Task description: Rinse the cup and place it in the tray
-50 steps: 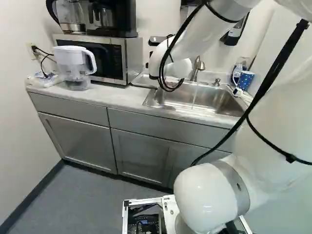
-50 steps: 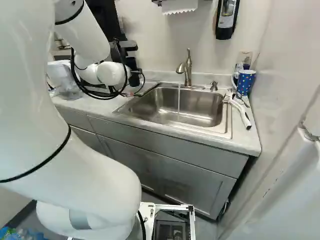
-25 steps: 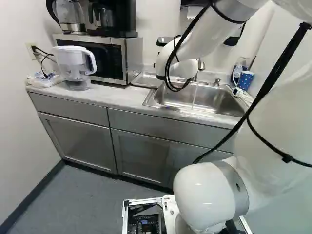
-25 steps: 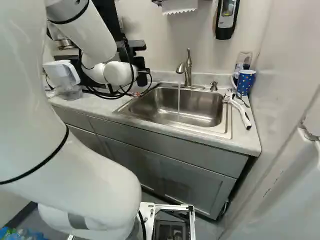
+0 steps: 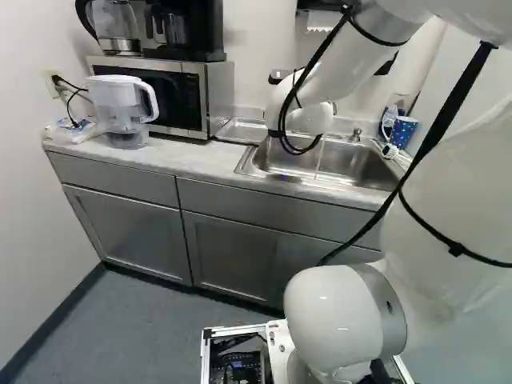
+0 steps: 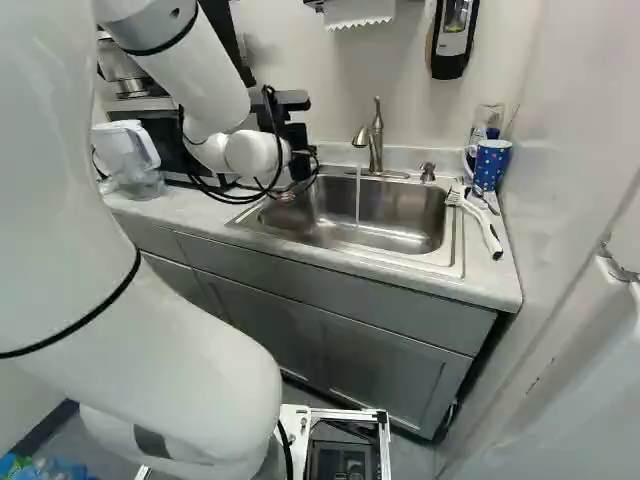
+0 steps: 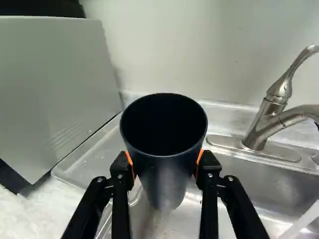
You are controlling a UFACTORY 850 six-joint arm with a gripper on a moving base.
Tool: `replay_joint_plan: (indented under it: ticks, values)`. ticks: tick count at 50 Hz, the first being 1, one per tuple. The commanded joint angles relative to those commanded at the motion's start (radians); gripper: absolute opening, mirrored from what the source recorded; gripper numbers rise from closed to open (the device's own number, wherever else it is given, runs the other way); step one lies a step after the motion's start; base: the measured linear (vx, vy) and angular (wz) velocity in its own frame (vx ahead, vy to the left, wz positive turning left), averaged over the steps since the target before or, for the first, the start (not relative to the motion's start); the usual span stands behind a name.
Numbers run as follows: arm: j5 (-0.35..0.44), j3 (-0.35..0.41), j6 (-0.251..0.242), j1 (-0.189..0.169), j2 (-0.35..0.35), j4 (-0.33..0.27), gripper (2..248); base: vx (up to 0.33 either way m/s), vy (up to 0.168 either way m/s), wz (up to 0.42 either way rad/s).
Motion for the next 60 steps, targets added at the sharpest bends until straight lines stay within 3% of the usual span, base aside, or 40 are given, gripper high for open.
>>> replay_joint_plan:
  ticks: [23,48,60]
  values:
    - [0.0,0.016,0.0,-0.071,-0.037,0.0,125,0.0,0.0,0.0]
    - [0.0,0.024,0.0,-0.073,-0.086,0.0,125,0.0,0.0,0.0]
    - [0.0,0.027,0.0,-0.09,-0.096,0.0,125,0.0,0.0,0.0]
